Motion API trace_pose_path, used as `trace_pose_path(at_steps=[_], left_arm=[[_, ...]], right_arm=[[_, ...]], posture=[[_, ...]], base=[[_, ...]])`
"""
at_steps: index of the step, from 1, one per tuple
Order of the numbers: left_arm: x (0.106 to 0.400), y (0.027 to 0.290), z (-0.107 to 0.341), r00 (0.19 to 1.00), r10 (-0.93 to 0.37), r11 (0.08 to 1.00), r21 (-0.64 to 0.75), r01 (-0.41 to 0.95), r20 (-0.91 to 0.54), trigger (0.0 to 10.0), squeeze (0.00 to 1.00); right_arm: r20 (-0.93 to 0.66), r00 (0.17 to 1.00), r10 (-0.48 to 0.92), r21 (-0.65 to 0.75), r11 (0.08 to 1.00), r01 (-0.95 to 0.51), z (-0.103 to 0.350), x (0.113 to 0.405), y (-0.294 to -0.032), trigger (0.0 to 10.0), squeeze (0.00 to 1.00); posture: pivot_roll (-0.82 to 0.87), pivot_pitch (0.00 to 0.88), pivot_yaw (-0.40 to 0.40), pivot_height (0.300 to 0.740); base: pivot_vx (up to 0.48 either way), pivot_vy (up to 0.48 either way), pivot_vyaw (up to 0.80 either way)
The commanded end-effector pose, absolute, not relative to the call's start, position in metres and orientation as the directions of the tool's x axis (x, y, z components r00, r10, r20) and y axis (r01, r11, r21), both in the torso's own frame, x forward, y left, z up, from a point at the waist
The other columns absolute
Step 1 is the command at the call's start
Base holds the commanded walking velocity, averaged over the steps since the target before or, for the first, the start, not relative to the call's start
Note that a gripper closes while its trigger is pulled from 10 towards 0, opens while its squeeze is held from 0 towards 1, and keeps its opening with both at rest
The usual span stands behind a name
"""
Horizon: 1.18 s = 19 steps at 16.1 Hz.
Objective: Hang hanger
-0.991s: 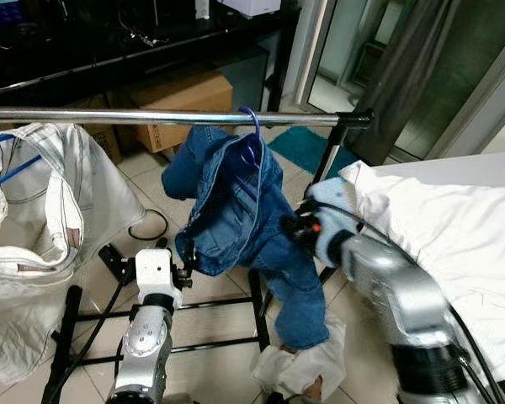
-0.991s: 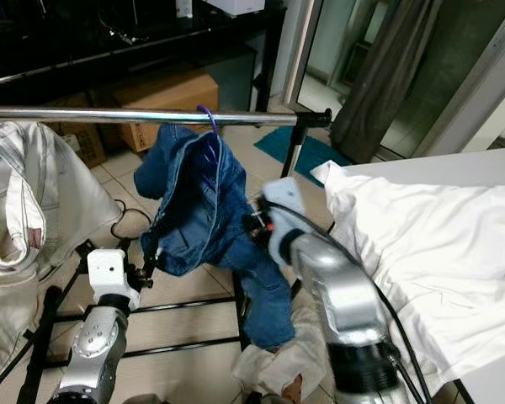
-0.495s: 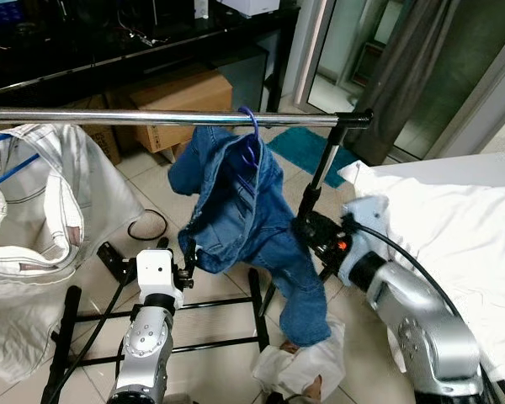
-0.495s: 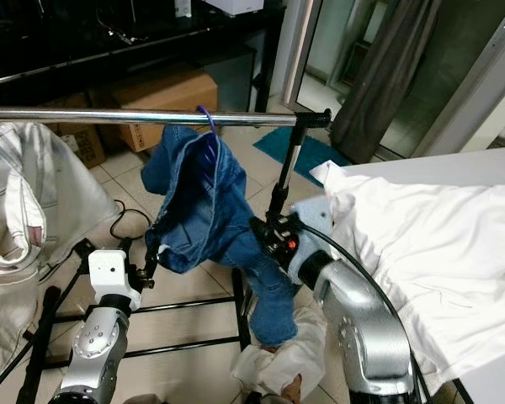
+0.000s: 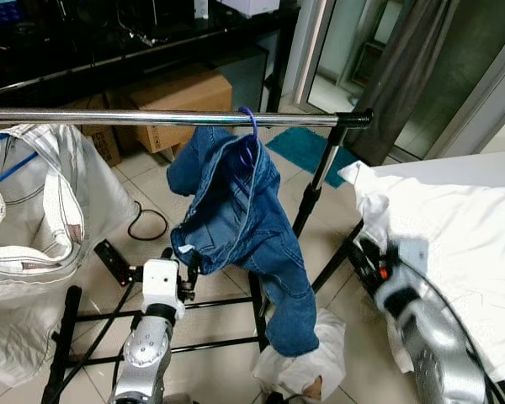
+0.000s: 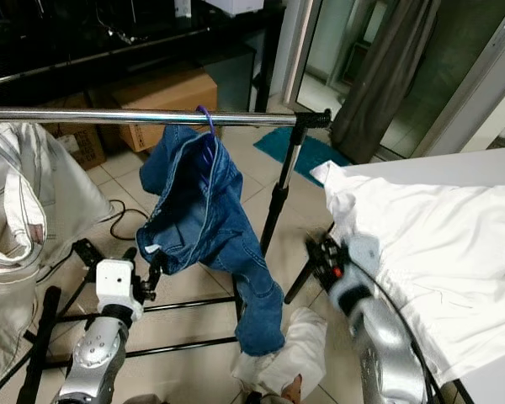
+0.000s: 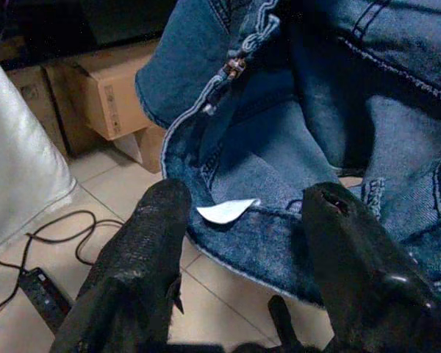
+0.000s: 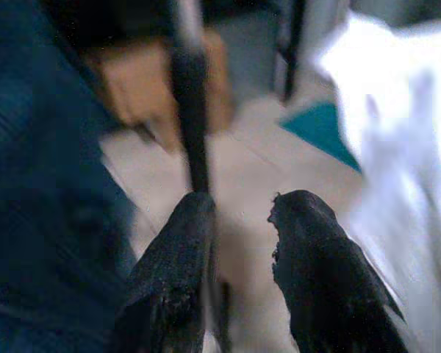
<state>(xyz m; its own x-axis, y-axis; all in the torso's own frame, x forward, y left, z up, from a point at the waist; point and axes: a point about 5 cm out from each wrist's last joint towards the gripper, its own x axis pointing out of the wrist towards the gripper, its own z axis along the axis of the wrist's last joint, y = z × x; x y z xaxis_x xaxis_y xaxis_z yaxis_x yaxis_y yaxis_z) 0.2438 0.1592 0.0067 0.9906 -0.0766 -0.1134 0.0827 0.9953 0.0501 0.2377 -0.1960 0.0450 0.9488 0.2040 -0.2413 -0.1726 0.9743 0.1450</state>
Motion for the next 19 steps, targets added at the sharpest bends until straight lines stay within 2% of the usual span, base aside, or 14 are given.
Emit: trace_pose_path(at_steps=[1,6,8,11,13,16,19], left_arm=[[0.241,0.155,0.003,0.987,-0.099,0.993,0.054,0.107,-0.126,10.0,0.00],[0.235,0.159,-0.010,0.976,-0.089,0.992,0.067,0.104,-0.199,10.0,0.00],[0.226,0.170,-0.024,0.958,-0.017,0.999,0.031,0.027,-0.286,10.0,0.00],[0.220,0.177,-0.032,0.941,0.029,0.999,0.023,-0.023,-0.336,10.0,0.00],[0.215,0.184,-0.039,0.924,0.072,0.997,0.025,-0.067,-0.375,10.0,0.00],[0.209,0.185,-0.046,0.906,0.078,0.997,0.047,-0.064,-0.415,10.0,0.00],[0.194,0.196,-0.060,0.844,0.141,0.990,0.092,-0.109,-0.517,10.0,0.00]], right_arm=[[-0.251,0.954,0.162,0.116,0.984,-0.137,0.040,0.236,-0.204,10.0,0.00],[-0.317,0.934,0.163,0.046,0.987,-0.156,0.013,0.239,-0.203,10.0,0.00],[-0.382,0.910,0.160,-0.014,0.984,-0.179,-0.003,0.238,-0.204,10.0,0.00],[-0.436,0.890,0.132,-0.056,0.983,-0.173,-0.016,0.237,-0.207,10.0,0.00],[-0.488,0.869,0.084,-0.097,0.984,-0.150,-0.027,0.232,-0.216,10.0,0.00],[-0.546,0.836,0.056,-0.138,0.978,-0.155,-0.038,0.223,-0.222,10.0,0.00],[-0.622,0.783,0.017,-0.189,0.967,-0.172,-0.051,0.210,-0.225,10.0,0.00]], posture=[[0.13,0.044,-0.084,0.740],[0.13,0.043,-0.084,0.740],[0.14,0.042,-0.089,0.740],[0.14,0.043,-0.096,0.740],[0.14,0.043,-0.096,0.740],[0.16,0.041,-0.105,0.740],[0.15,0.033,-0.103,0.740]], base=[[0.000,0.000,0.00],[0.000,0.000,0.00],[0.000,0.000,0.00],[0.000,0.000,0.00],[0.000,0.000,0.00],[0.000,0.000,0.00],[0.000,0.000,0.00]])
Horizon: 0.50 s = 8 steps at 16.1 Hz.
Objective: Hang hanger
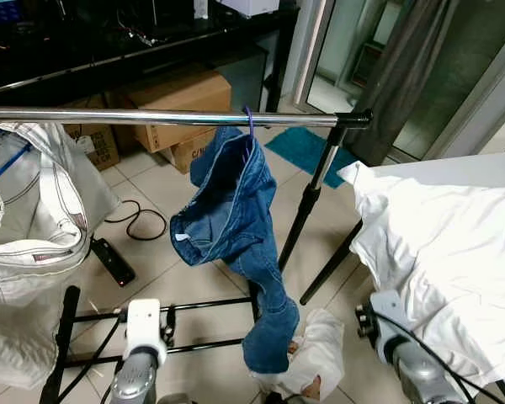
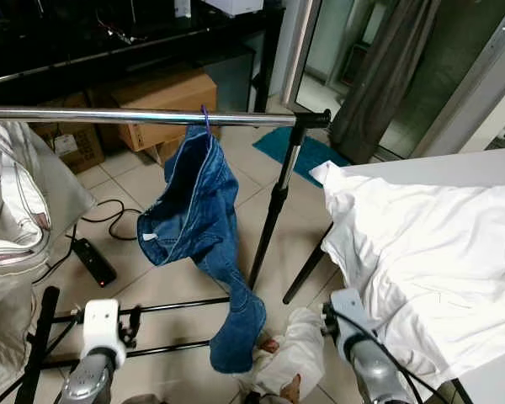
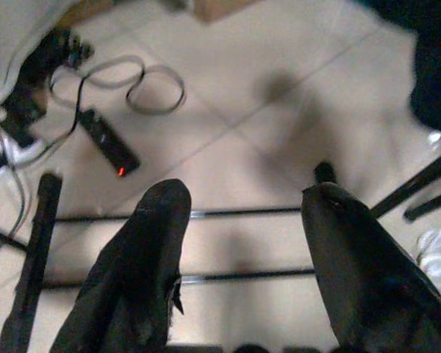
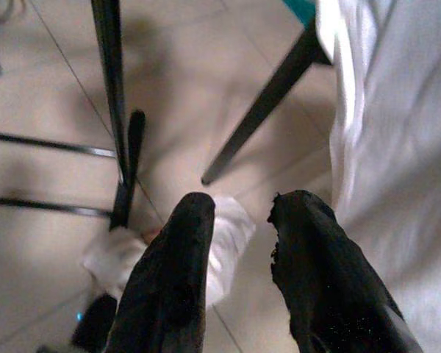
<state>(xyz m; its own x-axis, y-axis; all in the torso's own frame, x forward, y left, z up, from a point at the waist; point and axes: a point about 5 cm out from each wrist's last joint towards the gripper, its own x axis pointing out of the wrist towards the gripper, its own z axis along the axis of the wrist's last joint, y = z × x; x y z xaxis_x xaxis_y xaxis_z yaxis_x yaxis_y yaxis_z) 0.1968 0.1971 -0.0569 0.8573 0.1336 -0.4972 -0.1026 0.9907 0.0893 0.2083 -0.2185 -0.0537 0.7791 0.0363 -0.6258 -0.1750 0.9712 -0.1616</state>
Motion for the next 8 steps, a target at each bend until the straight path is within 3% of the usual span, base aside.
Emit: trace_pose_path(at_steps=[1,3,8], left_arm=[[0.192,0.197,-0.061,0.836,0.147,0.989,0.096,-0.114,-0.528,10.0,0.00],[0.188,0.201,-0.063,0.824,0.159,0.987,0.097,-0.126,-0.544,10.0,0.00],[0.188,0.198,-0.065,0.818,0.153,0.988,0.108,-0.112,-0.554,10.0,0.00]], right_arm=[[-0.639,0.769,0.006,-0.198,0.965,-0.172,-0.054,0.207,-0.226,10.0,0.00],[-0.678,0.735,-0.026,-0.223,0.960,-0.171,-0.060,0.195,-0.233,10.0,0.00],[-0.683,0.730,-0.037,-0.238,0.955,-0.175,-0.061,0.194,-0.235,10.0,0.00]], posture=[[0.15,0.033,-0.103,0.740],[0.16,0.034,-0.104,0.740],[0.15,0.039,-0.100,0.740]], base=[[0.000,0.000,0.00],[0.000,0.000,0.00],[0.000,0.456,0.00]])
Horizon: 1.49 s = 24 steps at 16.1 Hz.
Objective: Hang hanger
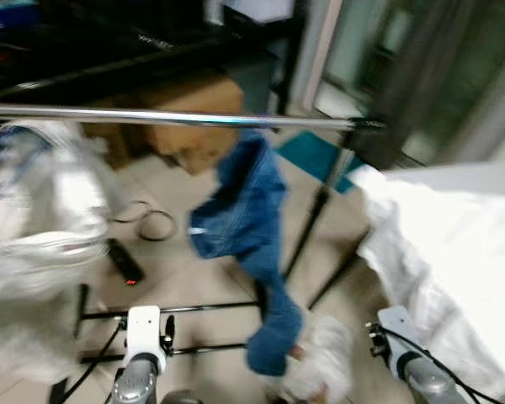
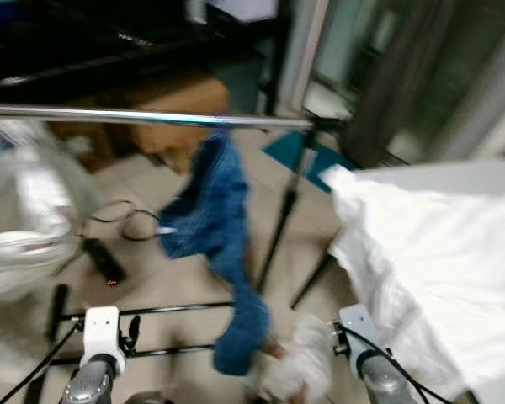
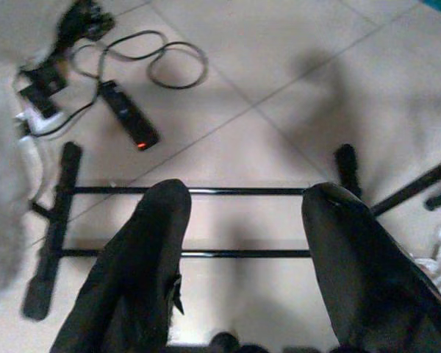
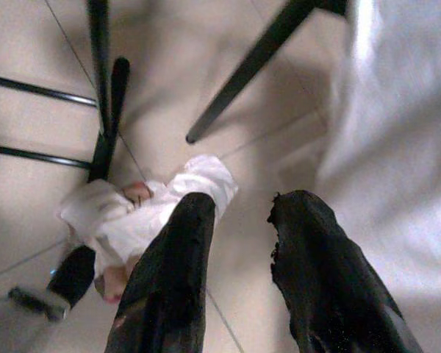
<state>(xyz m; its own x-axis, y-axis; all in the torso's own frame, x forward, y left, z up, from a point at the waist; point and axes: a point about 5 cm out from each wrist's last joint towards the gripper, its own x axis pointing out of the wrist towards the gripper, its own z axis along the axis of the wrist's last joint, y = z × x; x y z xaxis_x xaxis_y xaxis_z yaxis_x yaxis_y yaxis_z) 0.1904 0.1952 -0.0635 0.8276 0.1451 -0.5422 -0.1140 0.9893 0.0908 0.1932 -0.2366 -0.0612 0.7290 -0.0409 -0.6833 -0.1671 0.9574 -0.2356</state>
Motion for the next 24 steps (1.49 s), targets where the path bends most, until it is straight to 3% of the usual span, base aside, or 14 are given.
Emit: trace_pose_path(at_steps=[1,8,17,21,24], left_arm=[[0.188,0.198,-0.065,0.819,0.151,0.988,0.108,-0.109,-0.553,10.0,0.00],[0.191,0.197,-0.063,0.829,0.135,0.990,0.116,-0.085,-0.542,10.0,0.00],[0.191,0.194,-0.064,0.827,0.127,0.989,0.137,-0.061,-0.548,10.0,0.00],[0.181,0.197,-0.071,0.788,0.138,0.987,0.153,-0.055,-0.601,10.0,0.00],[0.179,0.183,-0.077,0.754,0.044,0.965,0.223,0.137,-0.655,10.0,0.00]], right_arm=[[-0.683,0.730,-0.037,-0.239,0.955,-0.175,-0.061,0.195,-0.235,10.0,0.00],[-0.688,0.725,-0.039,-0.244,0.953,-0.180,-0.063,0.194,-0.232,10.0,0.00],[-0.669,0.744,-0.004,-0.235,0.950,-0.206,-0.061,0.200,-0.224,10.0,0.00],[-0.689,0.708,0.156,-0.163,0.918,-0.362,-0.065,0.197,-0.200,10.0,0.00],[-0.725,0.659,0.198,-0.179,0.870,-0.459,-0.068,0.202,-0.181,10.0,0.00]], posture=[[0.15,0.039,-0.100,0.740],[0.16,0.039,-0.094,0.740],[0.15,0.040,-0.096,0.740],[0.16,0.040,-0.095,0.740],[0.15,0.043,-0.096,0.740]], base=[[0.000,0.480,0.00],[0.000,0.480,0.00],[0.000,0.000,0.00],[0.000,0.000,0.00],[0.000,0.000,0.00]])
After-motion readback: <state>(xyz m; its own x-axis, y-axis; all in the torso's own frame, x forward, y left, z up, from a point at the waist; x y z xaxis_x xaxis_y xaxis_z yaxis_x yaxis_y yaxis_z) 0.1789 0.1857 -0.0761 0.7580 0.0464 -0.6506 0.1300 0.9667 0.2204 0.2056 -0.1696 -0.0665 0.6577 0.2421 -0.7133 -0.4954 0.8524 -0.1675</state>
